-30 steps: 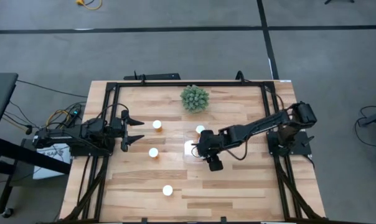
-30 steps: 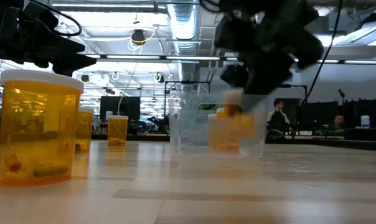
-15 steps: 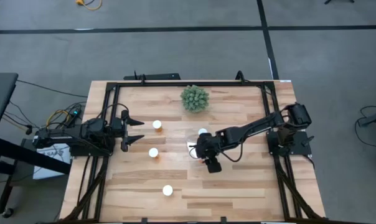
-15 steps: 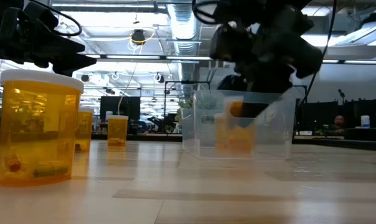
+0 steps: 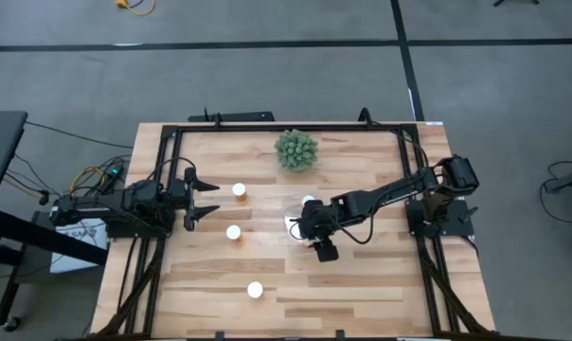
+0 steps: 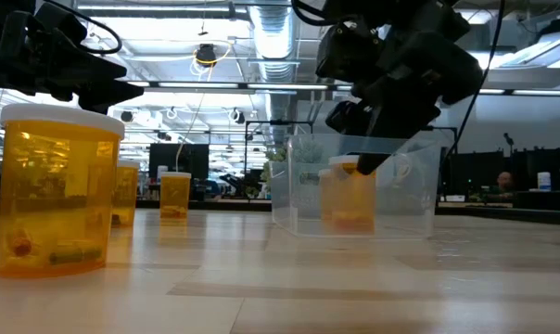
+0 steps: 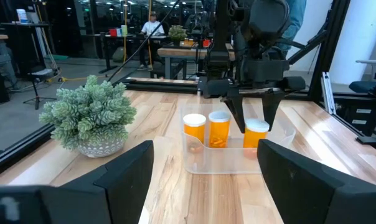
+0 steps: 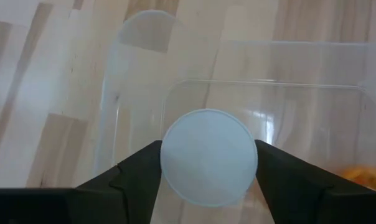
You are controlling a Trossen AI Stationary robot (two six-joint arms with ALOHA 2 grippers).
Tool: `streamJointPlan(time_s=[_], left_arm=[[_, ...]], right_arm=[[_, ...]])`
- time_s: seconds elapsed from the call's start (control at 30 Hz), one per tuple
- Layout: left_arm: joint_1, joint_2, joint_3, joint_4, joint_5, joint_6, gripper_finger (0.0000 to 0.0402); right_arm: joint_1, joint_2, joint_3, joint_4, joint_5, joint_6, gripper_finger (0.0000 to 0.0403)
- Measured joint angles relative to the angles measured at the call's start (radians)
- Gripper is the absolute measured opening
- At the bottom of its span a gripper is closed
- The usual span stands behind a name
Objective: Pick and place pill bottles into a basket
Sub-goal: Put the orange pill bottle into the transparent bin
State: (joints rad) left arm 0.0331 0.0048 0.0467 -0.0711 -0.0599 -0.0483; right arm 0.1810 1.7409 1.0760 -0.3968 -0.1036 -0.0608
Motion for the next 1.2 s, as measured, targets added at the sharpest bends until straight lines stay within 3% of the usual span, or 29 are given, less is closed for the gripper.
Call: streamJointPlan(time_s=[0.5,0.8,1.03,1.2], left_arm=[[0.0,0.0,0.0,0.0,0.0,0.0,0.0277],[0.0,0.0,0.0,0.0,0.0,0.0,0.0277],[0.0,0.0,0.0,-0.001,0.0,0.0,0.0277],[0.0,0.0,0.0,0.0,0.0,0.0,0.0277]], right_arm=[[-0.018,0.0,0.134,-0.058,0.0,-0.052,0.024],[-0.032,-0.061,0.304,-0.282,-0.078,-0.084,0.0237],[-0.059,-0.195,0.293,-0.399,-0.054,0.055,0.0217],[-0.088,-0.185,0.29,-0.457,-0.005,0.2,0.0195]])
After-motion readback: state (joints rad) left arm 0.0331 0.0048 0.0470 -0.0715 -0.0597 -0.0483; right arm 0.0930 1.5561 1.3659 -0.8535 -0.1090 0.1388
